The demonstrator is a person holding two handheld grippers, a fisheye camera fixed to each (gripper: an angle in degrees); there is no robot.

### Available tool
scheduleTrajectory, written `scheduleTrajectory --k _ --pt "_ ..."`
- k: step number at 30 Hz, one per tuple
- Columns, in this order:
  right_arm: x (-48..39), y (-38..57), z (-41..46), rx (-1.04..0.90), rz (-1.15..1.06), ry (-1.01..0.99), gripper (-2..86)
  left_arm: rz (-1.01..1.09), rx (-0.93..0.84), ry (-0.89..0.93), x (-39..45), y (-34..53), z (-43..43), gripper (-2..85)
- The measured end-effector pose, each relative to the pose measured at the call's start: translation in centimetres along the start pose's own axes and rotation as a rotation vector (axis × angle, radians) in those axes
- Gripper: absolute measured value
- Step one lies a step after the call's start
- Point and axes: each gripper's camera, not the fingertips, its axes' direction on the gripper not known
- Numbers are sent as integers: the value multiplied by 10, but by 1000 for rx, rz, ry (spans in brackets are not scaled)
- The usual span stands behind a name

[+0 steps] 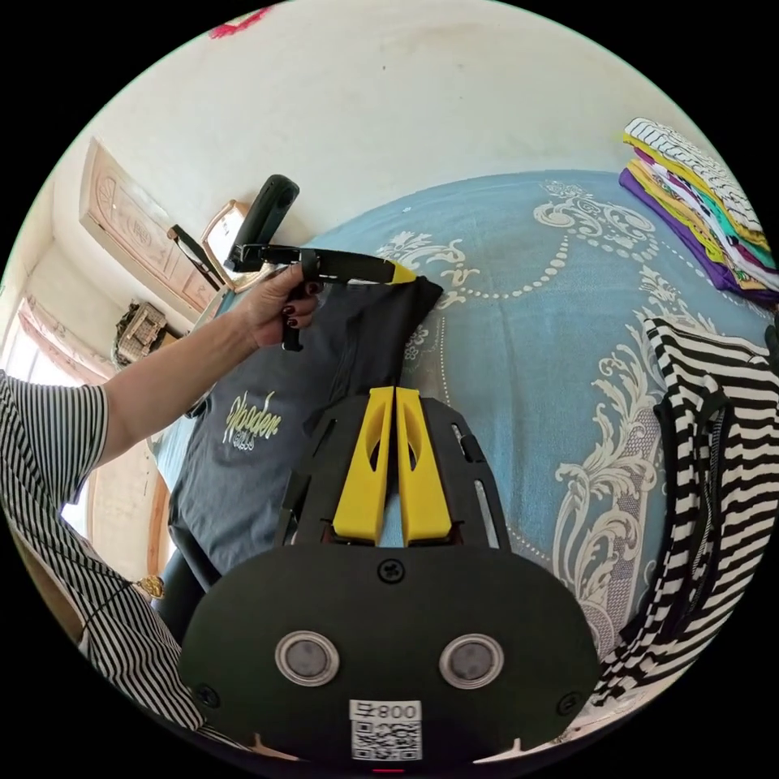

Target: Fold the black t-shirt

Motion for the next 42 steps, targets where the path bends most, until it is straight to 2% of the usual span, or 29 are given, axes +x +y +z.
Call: scheduleTrajectory --k 7,14,21,26,28,32,38,42 --pt "8 -5 3 -79 24 23 4 8 -73 -20 -5 -3 29 6" --pt "14 -8 -8 -94 39 -3 3 -28 12 -22 -9 12 14 18" --pt "28 -3 -42 -21 94 -32 1 -20 78 -42 7 44 -3 14" --pt "22 -1 -64 63 53 -109 1 -22 15 -58 13 63 15 6" --pt "13 -5 -59 45 5 -144 1 -41 -12 -63 10 66 25 4" --pt "1 -12 -26 -135 -37 -98 0 -50 -24 -73 6 68 39 3" --pt "6 -9 -46 -85 -10 -119 0 -23 33 -66 21 74 34 2" --pt "4 -9 -46 -110 -2 -80 0 -12 -1 -78 25 70 49 2"
